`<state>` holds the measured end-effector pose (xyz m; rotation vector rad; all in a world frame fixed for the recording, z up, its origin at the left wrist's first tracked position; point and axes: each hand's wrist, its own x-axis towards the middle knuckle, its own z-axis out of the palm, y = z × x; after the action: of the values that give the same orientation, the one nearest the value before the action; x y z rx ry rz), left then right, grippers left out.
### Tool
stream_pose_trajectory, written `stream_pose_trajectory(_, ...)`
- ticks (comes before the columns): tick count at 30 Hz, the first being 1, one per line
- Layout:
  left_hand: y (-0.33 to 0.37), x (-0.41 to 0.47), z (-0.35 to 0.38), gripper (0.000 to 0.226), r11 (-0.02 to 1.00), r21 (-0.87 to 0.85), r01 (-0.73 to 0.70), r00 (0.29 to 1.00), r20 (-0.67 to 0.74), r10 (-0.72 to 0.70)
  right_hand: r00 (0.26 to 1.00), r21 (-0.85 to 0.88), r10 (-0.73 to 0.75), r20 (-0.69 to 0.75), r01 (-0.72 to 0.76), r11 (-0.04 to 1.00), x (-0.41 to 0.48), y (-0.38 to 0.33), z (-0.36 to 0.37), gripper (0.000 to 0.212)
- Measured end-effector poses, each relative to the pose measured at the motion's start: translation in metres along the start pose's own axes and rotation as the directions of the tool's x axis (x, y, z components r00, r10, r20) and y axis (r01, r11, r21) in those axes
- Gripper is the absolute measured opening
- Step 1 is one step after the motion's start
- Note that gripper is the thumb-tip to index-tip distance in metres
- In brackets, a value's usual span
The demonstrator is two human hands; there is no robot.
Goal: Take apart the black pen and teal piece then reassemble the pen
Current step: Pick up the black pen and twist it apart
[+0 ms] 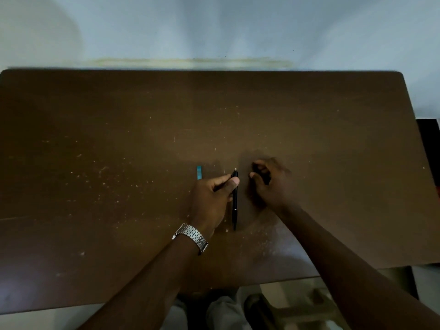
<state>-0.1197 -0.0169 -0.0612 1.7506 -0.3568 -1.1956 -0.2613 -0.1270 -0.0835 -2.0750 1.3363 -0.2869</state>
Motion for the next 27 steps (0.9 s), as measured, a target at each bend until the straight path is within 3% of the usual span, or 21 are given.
stream_pose_trajectory(7, -0.001, -0.001, 0.002, 0.036, 1.000, -0.017, 0.026, 1.000, -0.003, -0.026, 0.986, 0.151, 0.071, -0.149, -0.048, 0.987, -0.009, -0.018, -0.021, 0.019)
stream_pose_trajectory(14, -0.001, -0.005, 0.002, 0.031, 1.000, 0.002, 0.006, 1.000, 0.030, -0.006, 0.971, 0.428, 0.121, 0.205, -0.200, 0.881, -0.010, -0.050, -0.022, 0.017)
stream_pose_trajectory(20, 0.001, -0.008, 0.001, 0.033, 0.999, 0.044, -0.004, 1.000, 0.026, 0.003, 0.876, 0.393, 0.349, 0.332, -0.465, 0.793, 0.004, -0.051, -0.017, 0.020)
stream_pose_trajectory(27, -0.003, -0.010, 0.001, 0.029, 1.000, -0.002, -0.019, 0.999, 0.040, 0.020, 0.870, 0.296, 0.323, 0.373, -0.441, 0.847, 0.010, -0.055, -0.007, 0.027)
